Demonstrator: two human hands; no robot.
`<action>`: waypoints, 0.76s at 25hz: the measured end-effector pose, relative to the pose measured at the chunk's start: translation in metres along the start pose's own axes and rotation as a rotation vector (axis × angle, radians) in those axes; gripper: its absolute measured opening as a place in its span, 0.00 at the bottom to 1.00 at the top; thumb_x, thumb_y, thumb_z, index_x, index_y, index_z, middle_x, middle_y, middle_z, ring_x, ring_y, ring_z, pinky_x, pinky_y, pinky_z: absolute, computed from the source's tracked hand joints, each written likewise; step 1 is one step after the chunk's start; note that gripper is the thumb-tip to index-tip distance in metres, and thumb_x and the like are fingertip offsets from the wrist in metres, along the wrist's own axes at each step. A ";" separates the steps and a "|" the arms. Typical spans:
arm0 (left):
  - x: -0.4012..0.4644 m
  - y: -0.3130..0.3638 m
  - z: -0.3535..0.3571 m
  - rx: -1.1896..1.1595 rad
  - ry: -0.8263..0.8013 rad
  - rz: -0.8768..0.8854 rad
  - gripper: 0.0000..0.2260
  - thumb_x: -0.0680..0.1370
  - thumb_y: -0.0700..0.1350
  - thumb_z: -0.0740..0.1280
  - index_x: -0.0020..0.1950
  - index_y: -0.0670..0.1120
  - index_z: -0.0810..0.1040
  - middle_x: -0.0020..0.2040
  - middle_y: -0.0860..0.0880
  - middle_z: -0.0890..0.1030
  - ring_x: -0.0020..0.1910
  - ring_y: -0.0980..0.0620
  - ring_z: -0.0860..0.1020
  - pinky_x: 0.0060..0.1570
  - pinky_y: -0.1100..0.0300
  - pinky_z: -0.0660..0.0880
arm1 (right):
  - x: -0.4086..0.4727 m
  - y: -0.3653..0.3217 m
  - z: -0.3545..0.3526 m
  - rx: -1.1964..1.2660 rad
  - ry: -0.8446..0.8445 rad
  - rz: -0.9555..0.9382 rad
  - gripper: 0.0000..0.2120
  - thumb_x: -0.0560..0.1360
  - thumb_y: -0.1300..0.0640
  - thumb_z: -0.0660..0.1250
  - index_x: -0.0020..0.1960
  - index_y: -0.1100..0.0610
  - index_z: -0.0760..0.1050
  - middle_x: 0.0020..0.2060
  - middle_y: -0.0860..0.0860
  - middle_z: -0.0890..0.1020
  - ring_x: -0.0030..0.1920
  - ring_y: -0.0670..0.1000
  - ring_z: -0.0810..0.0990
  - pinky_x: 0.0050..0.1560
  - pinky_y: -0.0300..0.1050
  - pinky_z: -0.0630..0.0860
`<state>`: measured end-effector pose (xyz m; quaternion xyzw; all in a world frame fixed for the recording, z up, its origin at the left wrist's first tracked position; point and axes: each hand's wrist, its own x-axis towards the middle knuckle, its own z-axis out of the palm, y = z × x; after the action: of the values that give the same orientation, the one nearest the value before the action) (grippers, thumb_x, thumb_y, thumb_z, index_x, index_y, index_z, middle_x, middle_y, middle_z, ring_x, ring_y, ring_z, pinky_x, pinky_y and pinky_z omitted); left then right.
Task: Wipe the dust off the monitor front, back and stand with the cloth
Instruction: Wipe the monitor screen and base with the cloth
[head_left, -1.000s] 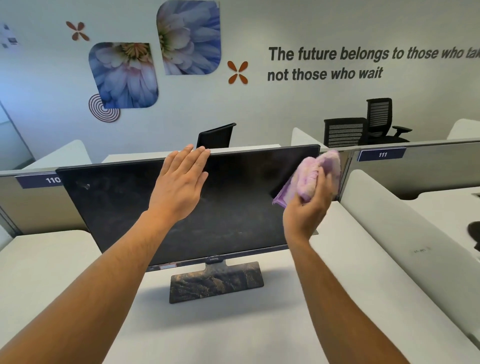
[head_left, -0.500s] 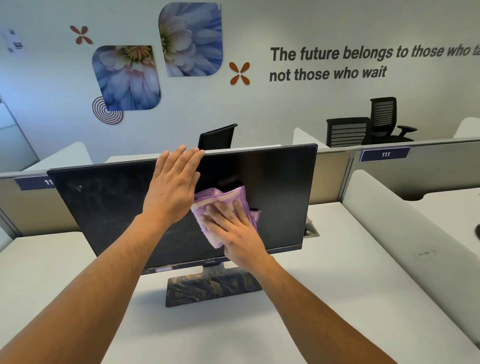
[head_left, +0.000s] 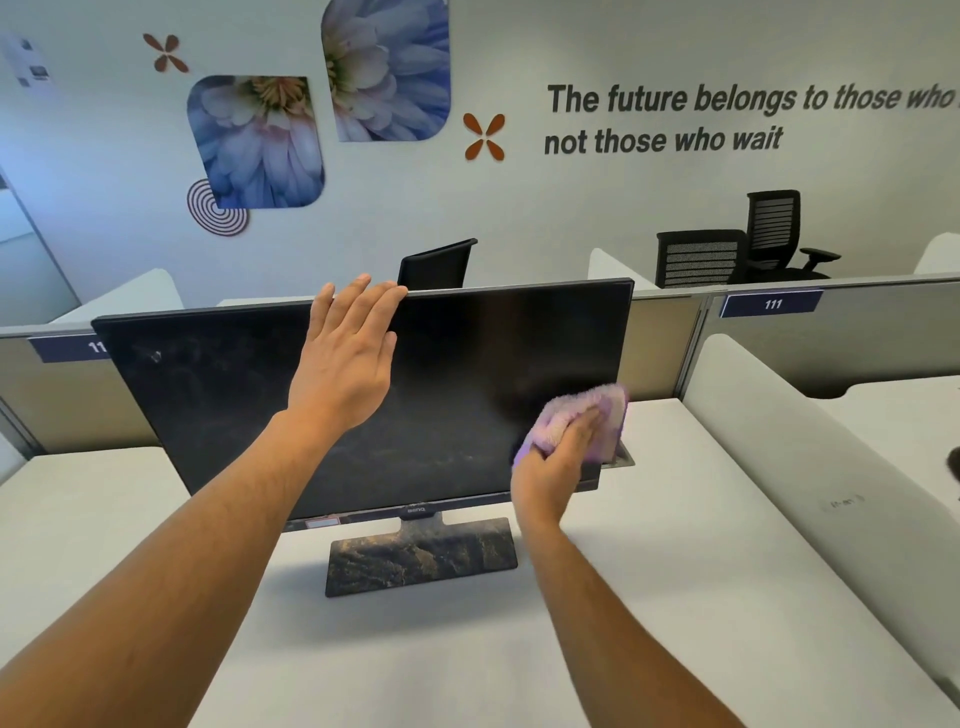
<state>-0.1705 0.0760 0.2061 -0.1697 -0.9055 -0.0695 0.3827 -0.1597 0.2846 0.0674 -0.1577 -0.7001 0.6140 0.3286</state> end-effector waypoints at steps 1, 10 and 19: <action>0.000 0.001 0.001 -0.001 0.001 -0.003 0.21 0.82 0.41 0.59 0.76 0.47 0.63 0.74 0.48 0.67 0.77 0.48 0.56 0.76 0.51 0.41 | -0.011 0.002 0.006 0.080 0.007 0.138 0.30 0.78 0.44 0.63 0.76 0.46 0.55 0.71 0.53 0.68 0.66 0.51 0.74 0.55 0.34 0.77; -0.002 -0.004 0.001 0.012 0.004 0.014 0.22 0.81 0.43 0.60 0.76 0.47 0.62 0.74 0.47 0.66 0.76 0.47 0.57 0.76 0.51 0.42 | -0.016 -0.026 0.045 -0.455 -0.297 -0.953 0.33 0.77 0.61 0.60 0.79 0.58 0.51 0.79 0.53 0.52 0.79 0.56 0.47 0.76 0.64 0.50; -0.002 -0.003 0.002 0.015 0.000 0.007 0.22 0.81 0.45 0.56 0.75 0.47 0.62 0.74 0.47 0.66 0.76 0.47 0.57 0.76 0.51 0.41 | -0.006 -0.015 0.018 0.166 0.036 0.074 0.31 0.80 0.65 0.57 0.79 0.58 0.48 0.77 0.59 0.54 0.76 0.62 0.57 0.74 0.61 0.59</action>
<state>-0.1718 0.0734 0.2032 -0.1701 -0.9053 -0.0615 0.3842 -0.1638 0.2645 0.0797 -0.1666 -0.6345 0.6786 0.3303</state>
